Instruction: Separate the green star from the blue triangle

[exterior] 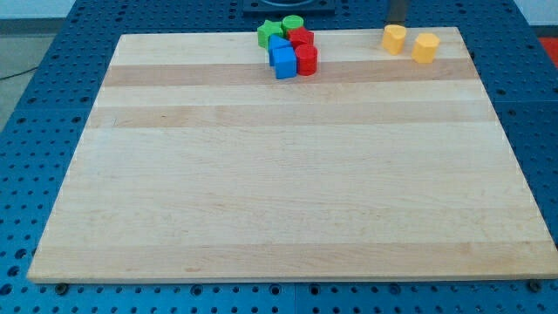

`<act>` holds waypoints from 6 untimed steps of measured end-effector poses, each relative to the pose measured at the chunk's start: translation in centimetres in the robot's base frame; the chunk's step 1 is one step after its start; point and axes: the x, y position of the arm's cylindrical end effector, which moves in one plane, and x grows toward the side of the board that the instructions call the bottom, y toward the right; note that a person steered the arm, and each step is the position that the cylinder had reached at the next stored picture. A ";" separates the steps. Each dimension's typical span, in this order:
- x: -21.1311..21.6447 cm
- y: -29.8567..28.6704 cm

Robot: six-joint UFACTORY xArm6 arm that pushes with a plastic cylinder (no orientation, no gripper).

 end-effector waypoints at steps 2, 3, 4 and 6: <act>0.0 -5.2; 0.0 -7.9; 0.2 -10.9; 0.3 -19.3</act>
